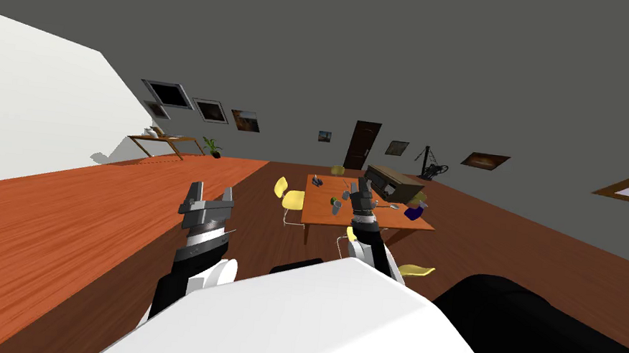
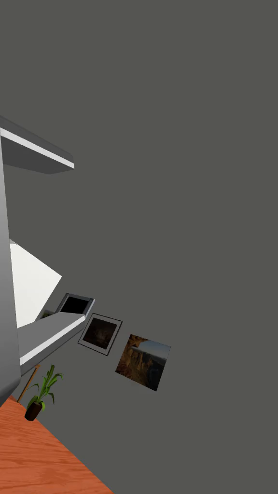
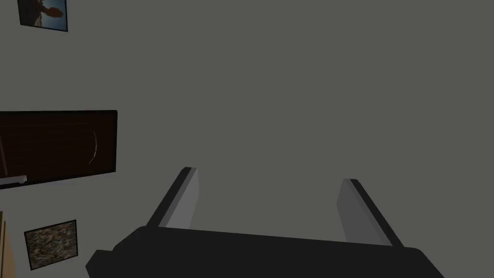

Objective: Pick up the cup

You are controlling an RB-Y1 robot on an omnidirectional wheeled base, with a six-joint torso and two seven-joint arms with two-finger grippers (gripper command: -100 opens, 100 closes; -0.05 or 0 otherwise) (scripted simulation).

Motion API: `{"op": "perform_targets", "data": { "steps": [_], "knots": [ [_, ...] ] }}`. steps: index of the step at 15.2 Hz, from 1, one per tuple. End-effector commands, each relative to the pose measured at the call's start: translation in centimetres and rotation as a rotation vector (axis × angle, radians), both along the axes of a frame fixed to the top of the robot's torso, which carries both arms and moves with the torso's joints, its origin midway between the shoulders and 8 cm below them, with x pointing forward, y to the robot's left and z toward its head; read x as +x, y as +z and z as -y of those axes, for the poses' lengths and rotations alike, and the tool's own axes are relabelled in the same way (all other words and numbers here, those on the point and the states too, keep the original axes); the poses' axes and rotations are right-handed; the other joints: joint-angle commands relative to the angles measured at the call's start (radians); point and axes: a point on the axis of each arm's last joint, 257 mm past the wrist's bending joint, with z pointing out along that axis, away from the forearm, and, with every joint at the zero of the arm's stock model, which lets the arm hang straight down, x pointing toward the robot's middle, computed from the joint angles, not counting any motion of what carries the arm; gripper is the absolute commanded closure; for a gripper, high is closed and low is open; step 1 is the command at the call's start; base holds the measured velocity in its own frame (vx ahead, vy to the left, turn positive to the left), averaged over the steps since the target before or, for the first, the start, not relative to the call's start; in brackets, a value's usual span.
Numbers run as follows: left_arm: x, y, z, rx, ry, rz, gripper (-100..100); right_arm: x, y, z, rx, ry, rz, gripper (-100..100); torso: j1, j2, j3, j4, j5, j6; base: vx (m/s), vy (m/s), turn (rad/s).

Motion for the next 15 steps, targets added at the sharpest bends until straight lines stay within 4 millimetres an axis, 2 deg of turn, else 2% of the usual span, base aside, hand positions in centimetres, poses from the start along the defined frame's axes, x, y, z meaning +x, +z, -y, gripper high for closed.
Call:
{"op": "perform_targets", "data": {
  "steps": [1, 3, 4, 5, 6, 7, 8, 9, 10, 11, 12, 13, 15],
  "knots": [
    [0.0, 0.0, 0.0, 0.000, 0.000, 0.000, 0, 0.3, -0.8, -0.3, -0.027, 0.011, -0.024, -100, 0.000, 0.000, 0.000, 0.000, 0.000, 0.000, -0.002, 0.011, 0.020],
    [0.0, 0.0, 0.0, 0.000, 0.000, 0.000, 0, 0.8, -2.7, -0.7, -0.077, 0.027, -0.078, -100, 0.001, 0.000, 0.000, 0.000, 0.000, 0.000, -0.015, 0.042, 0.049],
    [0.0, 0.0, 0.0, 0.000, 0.000, 0.000, 0, 0.8, -2.7, -0.8, -0.082, 0.029, -0.079, -100, 0.002, 0.001, 0.001, 0.000, 0.000, 0.000, -0.015, 0.049, 0.043],
    [0.0, 0.0, 0.0, 0.000, 0.000, 0.000, 0, 1.1, -4.1, -1.0, -0.116, 0.040, -0.116, -100, 0.003, 0.001, 0.001, 0.000, 0.001, 0.000, -0.008, 0.053, 0.046],
    [0.0, 0.0, 0.0, 0.000, 0.000, 0.000, 0, 1.1, -4.1, -1.0, -0.117, 0.041, -0.116, -100, 0.003, 0.001, 0.000, 0.000, 0.001, 0.000, -0.007, 0.048, 0.030],
    [0.0, 0.0, 0.0, 0.000, 0.000, 0.000, 0, 1.4, -5.7, -1.2, -0.151, 0.050, -0.158, -100, 0.003, 0.001, 0.000, 0.000, 0.001, 0.000, -0.006, 0.047, 0.047],
    [0.0, 0.0, 0.0, 0.000, 0.000, 0.000, 0, 1.4, -5.7, -1.2, -0.156, 0.053, -0.159, -100, 0.003, 0.001, 0.000, 0.000, 0.001, 0.000, -0.005, 0.043, 0.040],
    [0.0, 0.0, 0.0, 0.000, 0.000, 0.000, 0, 1.6, -7.5, -1.3, -0.189, 0.060, -0.205, -100, 0.003, 0.001, 0.000, 0.000, 0.001, 0.000, -0.003, 0.047, 0.061],
    [0.0, 0.0, 0.0, 0.000, 0.000, 0.000, 0, 1.6, -7.6, -1.4, -0.200, 0.066, -0.207, -100, 0.003, 0.001, 0.000, 0.000, 0.001, 0.000, -0.009, 0.045, 0.055],
    [0.0, 0.0, 0.0, 0.000, 0.000, 0.000, 0, 1.7, -9.6, -1.3, -0.229, 0.069, -0.257, -100, 0.003, 0.001, 0.000, 0.000, 0.001, 0.000, -0.008, 0.052, 0.081],
    [0.0, 0.0, 0.0, 0.000, 0.000, 0.000, 0, 1.7, -9.7, -1.4, -0.249, 0.079, -0.260, -100, 0.003, 0.001, 0.000, 0.000, 0.001, 0.000, -0.002, 0.059, 0.053],
    [0.0, 0.0, 0.0, 0.000, 0.000, 0.000, 0, 1.8, -11.9, -1.2, -0.277, 0.081, -0.313, -100, 0.004, 0.000, 0.000, 0.000, 0.001, 0.000, 0.004, 0.068, 0.069],
    [0.0, 0.0, 0.0, 0.000, 0.000, 0.000, 0, 1.7, -12.0, -1.4, -0.301, 0.093, -0.318, -100, 0.004, 0.000, 0.000, 0.000, 0.001, 0.000, 0.002, 0.054, 0.039]
  ]
}}
